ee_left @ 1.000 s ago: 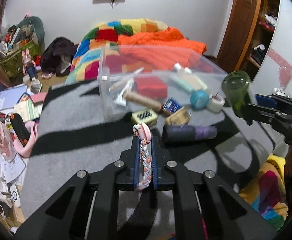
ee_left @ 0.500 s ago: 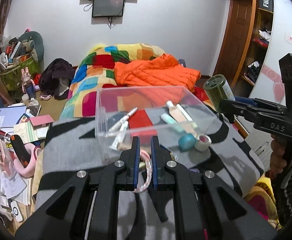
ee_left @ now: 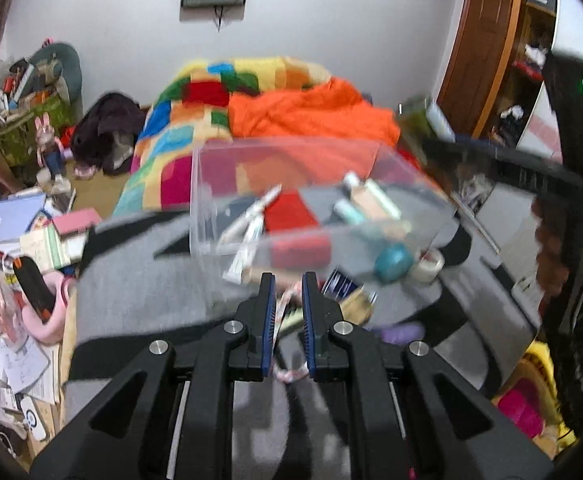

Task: Organize objects
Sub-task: 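Carry the rope and green bottle into the clear box and open both tools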

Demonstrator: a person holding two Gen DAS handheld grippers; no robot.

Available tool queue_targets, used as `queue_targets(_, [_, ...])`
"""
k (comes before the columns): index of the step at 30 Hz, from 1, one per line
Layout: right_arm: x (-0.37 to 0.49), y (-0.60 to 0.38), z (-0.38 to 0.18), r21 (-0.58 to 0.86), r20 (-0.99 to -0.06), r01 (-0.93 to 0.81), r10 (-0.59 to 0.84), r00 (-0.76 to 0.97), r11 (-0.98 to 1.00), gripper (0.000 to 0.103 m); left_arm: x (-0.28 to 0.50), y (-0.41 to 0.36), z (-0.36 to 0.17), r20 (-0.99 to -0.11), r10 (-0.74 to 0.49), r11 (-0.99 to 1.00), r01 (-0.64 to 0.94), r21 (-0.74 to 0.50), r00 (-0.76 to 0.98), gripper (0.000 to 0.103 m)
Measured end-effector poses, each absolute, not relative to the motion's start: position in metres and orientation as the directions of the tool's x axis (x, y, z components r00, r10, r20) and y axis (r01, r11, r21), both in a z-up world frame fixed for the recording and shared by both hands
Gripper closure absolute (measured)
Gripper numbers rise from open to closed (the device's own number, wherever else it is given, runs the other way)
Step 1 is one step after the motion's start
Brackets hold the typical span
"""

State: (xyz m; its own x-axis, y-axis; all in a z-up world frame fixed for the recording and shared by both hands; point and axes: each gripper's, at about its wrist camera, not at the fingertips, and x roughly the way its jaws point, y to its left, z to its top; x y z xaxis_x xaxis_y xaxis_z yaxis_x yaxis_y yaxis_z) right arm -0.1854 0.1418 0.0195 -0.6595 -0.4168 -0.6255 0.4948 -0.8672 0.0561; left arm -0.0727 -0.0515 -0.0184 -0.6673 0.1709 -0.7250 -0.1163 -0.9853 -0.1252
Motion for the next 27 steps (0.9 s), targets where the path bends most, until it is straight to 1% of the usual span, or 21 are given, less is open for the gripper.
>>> queue_targets(3, [-0.198,0.132,0.01,0.029,-0.653,0.494,-0.391,-0.649,-0.869,0.06,-0.077,-0.056,-0.042,-0.774,0.197,-0.98,-0.124,-0.154,-0.602,0.088])
queue_targets(5, [-0.205,0.128,0.003,0.017,-0.669,0.495,-0.378,-0.64,-0.869,0.059,-0.079,-0.056,-0.054,-0.798,0.207,-0.978,-0.128,-0.163,-0.566,0.082])
queue_targets(7, [-0.21,0.124,-0.004,0.006,-0.684,0.495,-0.364,-0.632,-0.869,0.06,-0.079,-0.055,-0.064,-0.813,0.195,-0.981,-0.124,-0.152,-0.549,0.072])
queue_targets(10, [-0.218,0.12,-0.015,-0.008,-0.706,0.499,-0.348,-0.617,-0.867,0.06,-0.081,-0.055,-0.075,-0.828,0.168,-0.986,-0.113,-0.126,-0.535,0.071])
queue_targets(12, [-0.222,0.116,-0.02,-0.013,-0.719,0.504,-0.342,-0.605,-0.863,0.06,-0.082,-0.057,-0.078,-0.822,0.161,-0.987,-0.101,-0.126,-0.546,0.071])
queue_targets(13, [-0.224,0.114,-0.023,-0.016,-0.725,0.507,-0.339,-0.6,-0.862,0.06,-0.083,-0.057,-0.078,-0.823,0.154,-0.988,-0.099,-0.118,-0.547,0.075])
queue_targets(14, [-0.226,0.111,-0.026,-0.022,-0.732,0.512,-0.335,-0.593,-0.859,0.059,-0.082,-0.056,-0.077,-0.82,0.143,-0.99,-0.095,-0.108,-0.554,0.083])
queue_targets(15, [-0.226,0.109,-0.027,-0.027,-0.735,0.515,-0.332,-0.591,-0.857,0.059,-0.082,-0.056,-0.076,-0.819,0.146,-0.989,-0.099,-0.11,-0.555,0.099])
queue_targets(20, [-0.228,0.098,-0.035,-0.049,-0.755,0.536,-0.321,-0.572,-0.843,0.059,-0.07,-0.059,-0.066,-0.795,0.143,-0.99,-0.093,-0.108,-0.589,0.1])
queue_targets(27, [-0.231,0.089,-0.044,-0.029,-0.779,0.563,-0.334,-0.53,-0.826,0.059,-0.059,-0.063,-0.023,-0.721,0.144,-0.989,-0.09,-0.113,-0.678,0.1])
